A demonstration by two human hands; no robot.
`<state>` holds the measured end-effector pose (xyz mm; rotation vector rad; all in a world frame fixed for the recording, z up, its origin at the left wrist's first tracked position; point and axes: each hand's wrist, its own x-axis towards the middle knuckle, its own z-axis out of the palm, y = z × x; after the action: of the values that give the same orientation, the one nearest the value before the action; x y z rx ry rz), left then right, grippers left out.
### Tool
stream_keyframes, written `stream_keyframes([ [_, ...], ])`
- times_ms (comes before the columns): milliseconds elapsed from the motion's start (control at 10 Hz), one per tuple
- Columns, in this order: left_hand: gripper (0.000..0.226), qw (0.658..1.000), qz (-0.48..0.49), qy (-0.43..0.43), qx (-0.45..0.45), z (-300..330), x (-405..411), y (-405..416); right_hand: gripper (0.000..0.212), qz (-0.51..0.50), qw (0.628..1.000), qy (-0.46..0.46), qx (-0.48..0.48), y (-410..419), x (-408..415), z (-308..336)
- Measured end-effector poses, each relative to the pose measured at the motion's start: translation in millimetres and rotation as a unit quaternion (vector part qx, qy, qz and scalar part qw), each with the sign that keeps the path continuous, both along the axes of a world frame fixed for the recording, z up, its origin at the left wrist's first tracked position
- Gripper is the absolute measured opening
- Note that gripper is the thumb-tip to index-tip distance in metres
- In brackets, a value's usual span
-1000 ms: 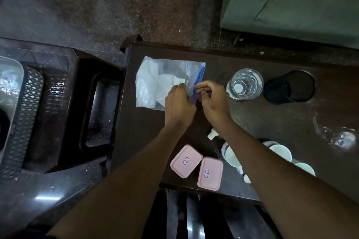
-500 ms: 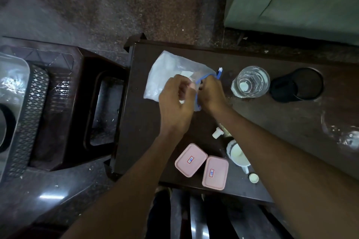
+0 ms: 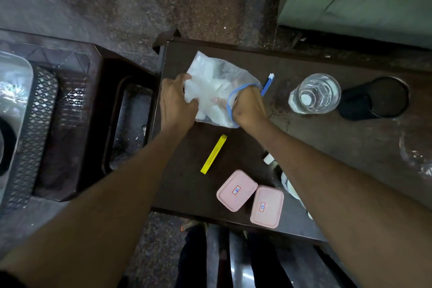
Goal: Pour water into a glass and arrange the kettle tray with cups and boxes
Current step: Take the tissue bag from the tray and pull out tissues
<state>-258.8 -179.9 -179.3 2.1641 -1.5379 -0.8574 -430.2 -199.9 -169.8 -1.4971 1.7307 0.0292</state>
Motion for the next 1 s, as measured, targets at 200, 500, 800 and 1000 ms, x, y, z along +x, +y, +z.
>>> stream_keyframes([
  [200,0.051,1.0,0.02,-0.017,0.006,-5,0,-3,0.028,-0.043,0.998,-0.032,0.016,3,13,8],
  [500,0.041,0.996,0.082,-0.033,0.019,-2,-3,-4,0.008,-0.163,0.981,-0.034,-0.103,3,-17,36],
  [800,0.049,0.989,0.116,-0.081,0.051,2,7,4,0.012,-0.188,0.94,-0.046,-0.282,15,-65,98],
  [1000,0.054,0.983,0.121,-0.125,0.055,30,-15,0,0.017,-0.292,0.878,-0.018,-0.379,9,-185,134],
])
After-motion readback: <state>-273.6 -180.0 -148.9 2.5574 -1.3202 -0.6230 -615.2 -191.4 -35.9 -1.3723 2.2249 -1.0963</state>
